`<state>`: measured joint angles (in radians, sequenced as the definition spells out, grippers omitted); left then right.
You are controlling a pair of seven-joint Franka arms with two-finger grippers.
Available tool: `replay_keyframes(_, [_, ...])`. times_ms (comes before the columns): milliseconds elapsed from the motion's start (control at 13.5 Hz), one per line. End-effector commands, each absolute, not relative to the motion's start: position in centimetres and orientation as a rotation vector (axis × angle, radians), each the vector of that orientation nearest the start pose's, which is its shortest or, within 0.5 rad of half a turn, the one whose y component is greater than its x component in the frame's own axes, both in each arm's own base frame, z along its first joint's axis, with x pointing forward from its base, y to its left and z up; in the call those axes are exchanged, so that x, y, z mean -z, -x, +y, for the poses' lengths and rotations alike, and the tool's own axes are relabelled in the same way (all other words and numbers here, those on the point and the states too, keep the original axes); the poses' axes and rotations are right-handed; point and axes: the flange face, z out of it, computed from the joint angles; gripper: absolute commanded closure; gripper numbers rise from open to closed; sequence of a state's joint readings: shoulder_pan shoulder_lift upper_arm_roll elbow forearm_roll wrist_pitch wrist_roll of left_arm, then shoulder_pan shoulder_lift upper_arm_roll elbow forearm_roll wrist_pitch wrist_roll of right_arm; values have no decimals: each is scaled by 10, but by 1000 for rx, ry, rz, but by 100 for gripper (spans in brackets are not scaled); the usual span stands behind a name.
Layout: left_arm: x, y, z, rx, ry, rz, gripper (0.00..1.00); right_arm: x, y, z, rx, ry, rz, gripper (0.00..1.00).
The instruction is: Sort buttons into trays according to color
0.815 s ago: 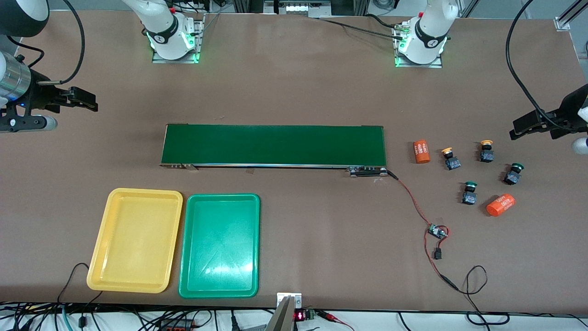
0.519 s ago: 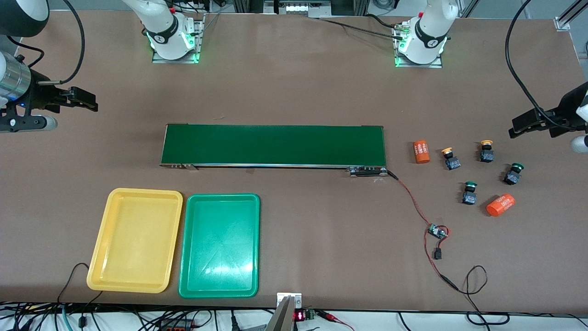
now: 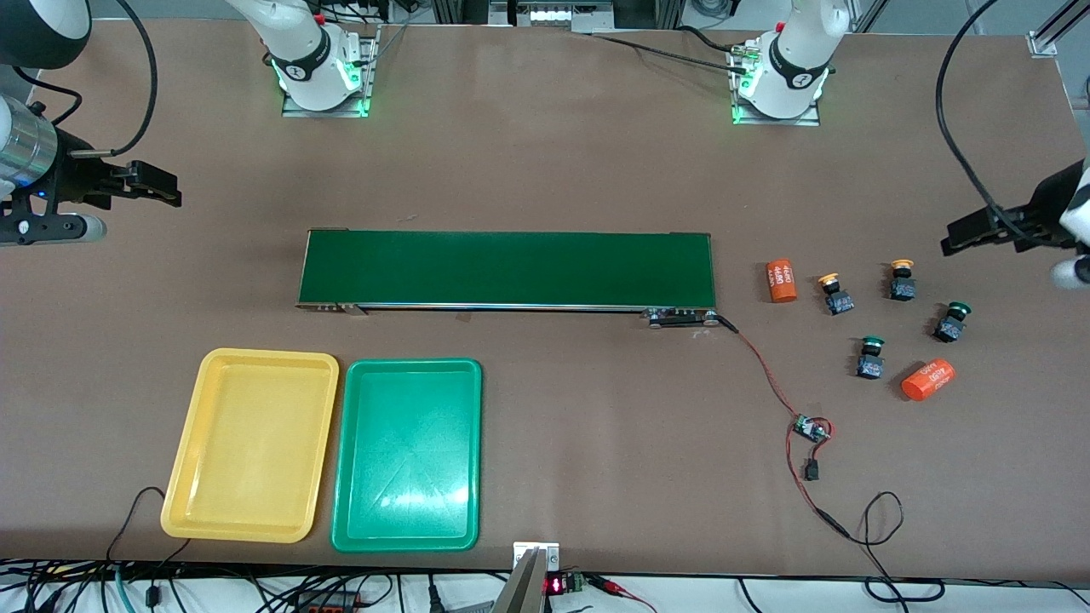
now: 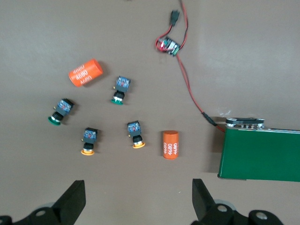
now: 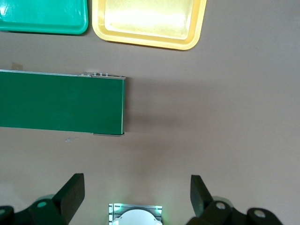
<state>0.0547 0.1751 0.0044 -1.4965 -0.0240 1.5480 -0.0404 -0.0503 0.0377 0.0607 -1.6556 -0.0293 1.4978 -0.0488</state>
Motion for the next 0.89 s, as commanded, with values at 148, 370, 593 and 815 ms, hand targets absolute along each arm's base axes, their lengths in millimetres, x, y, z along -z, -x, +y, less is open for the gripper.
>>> replay_keyframes(148, [-442,-635,18,-432,3086,-266,0,-560,-549,1,-305,3142,-76,0])
replay_keyframes(370, [-372,-655,27,-476,3082,-263,0,-560,-549,1,-305,3141,-73,0])
replay_keyframes(593, [-323,-665,33,-466,3084,-272,0,-559,-550,1,-305,3141,-73,0])
replay_keyframes(815, [-294,-676,54,-340,3120,-218,0,-559,-550,1,-300,3141,-73,0])
